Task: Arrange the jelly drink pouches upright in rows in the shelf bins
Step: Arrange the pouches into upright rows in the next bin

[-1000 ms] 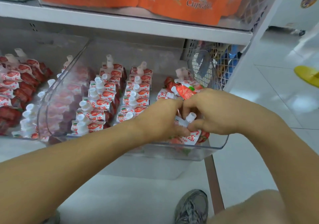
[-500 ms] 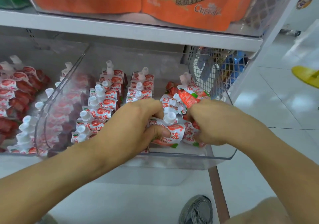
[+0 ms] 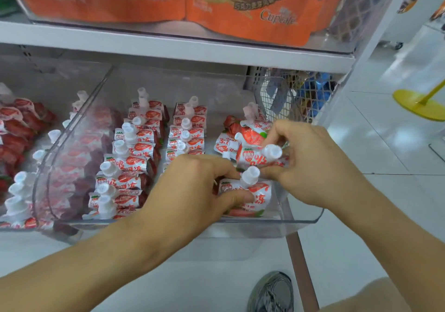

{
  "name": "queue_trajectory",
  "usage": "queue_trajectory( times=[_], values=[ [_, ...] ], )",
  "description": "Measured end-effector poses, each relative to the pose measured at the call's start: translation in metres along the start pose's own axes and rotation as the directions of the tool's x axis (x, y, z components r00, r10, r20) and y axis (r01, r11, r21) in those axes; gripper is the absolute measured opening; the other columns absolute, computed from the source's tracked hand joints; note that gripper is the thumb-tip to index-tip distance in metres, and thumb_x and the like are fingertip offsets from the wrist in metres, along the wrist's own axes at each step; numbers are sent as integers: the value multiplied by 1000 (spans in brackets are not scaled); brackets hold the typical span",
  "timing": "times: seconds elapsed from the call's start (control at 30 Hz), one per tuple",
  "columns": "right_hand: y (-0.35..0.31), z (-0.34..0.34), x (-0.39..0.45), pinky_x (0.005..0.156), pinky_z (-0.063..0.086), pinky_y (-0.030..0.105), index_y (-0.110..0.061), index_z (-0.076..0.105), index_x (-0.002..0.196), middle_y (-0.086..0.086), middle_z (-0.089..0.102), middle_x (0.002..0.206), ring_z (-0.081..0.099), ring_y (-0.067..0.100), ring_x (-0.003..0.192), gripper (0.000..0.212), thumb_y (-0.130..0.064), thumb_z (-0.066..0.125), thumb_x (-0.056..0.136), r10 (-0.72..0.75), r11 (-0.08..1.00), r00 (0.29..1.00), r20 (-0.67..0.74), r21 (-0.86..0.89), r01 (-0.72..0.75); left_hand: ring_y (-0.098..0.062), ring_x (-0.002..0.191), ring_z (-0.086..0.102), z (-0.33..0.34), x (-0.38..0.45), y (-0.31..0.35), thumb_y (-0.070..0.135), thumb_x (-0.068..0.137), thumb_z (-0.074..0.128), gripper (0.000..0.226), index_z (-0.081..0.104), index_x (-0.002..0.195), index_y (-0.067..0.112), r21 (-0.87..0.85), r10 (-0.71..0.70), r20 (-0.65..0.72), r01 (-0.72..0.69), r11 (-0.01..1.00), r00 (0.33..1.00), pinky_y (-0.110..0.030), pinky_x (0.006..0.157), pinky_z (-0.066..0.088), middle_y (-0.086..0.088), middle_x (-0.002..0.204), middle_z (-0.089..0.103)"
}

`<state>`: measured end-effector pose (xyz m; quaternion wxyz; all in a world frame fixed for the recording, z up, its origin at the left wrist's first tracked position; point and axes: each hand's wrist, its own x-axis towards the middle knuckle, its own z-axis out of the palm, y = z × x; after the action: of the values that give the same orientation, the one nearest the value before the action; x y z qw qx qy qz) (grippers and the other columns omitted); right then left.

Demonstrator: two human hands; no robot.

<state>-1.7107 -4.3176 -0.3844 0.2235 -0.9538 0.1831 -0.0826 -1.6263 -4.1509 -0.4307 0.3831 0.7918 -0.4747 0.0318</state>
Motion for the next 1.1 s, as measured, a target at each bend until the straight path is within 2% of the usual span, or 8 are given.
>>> queue_trajectory(
  times=[0.2,0.3,0.37,0.57,0.73,0.87,1.0,1.1],
  values=[
    [7,-4,-3,74,50,41,-22,66,91,-2,67,84,60,21,83,8,-30,64,92,-98,951,925,368,-240,196,-10,54,55,9,0,6,59,68,75,37,70,71,22,106,-51,157,34,994,986,-25,53,43,7,60,64],
    [7,-7,0,85,51,38,-33,56,123,-7,70,105,62,14,100,25,-32,51,99,-91,949,801,592,-193,250,-4,59,59,4,5,7,69,63,67,46,67,71,24,74,-115,277,98,992,954,-22,58,47,10,62,64],
    [8,-4,4,85,52,40,-34,54,127,-5,70,107,63,15,98,29,-27,48,100,-122,942,765,632,-170,290,0,64,59,1,9,5,65,62,72,43,64,78,26,80,-157,333,138,987,930,-22,64,49,12,68,65],
    [12,-3,18,98,49,33,-37,65,127,-15,66,124,61,8,110,34,-22,51,100,-103,950,772,628,-168,264,-3,82,56,2,12,3,61,76,66,48,54,115,34,118,-82,419,36,992,904,-20,72,48,17,97,61],
    [12,0,17,96,52,33,-34,62,129,-17,66,122,62,7,109,38,-41,62,92,-133,935,708,694,-149,322,-9,74,59,-3,13,-6,69,80,52,52,61,114,31,130,-58,524,-13,991,850,-31,70,51,7,83,66],
    [13,9,20,90,56,35,-26,69,117,-12,73,108,67,6,97,31,-43,67,91,-120,955,765,633,-137,263,-8,64,53,-6,16,-11,70,82,49,48,63,103,29,161,-47,578,-58,985,815,-25,60,46,7,71,58],
    [15,-2,20,87,56,31,-25,74,109,-13,75,99,69,1,91,26,-38,73,87,-123,964,768,629,-108,242,-9,80,55,-6,16,-9,74,77,40,61,63,113,30,150,-27,601,-79,985,799,-26,74,46,8,95,56],
    [12,-23,25,85,56,22,-26,74,103,-16,73,95,68,-2,87,22,-26,80,82,-217,976,939,266,21,219,-13,93,57,-2,16,-11,65,85,47,51,66,110,26,123,13,590,-106,987,808,-27,82,44,6,108,56]
  ],
)
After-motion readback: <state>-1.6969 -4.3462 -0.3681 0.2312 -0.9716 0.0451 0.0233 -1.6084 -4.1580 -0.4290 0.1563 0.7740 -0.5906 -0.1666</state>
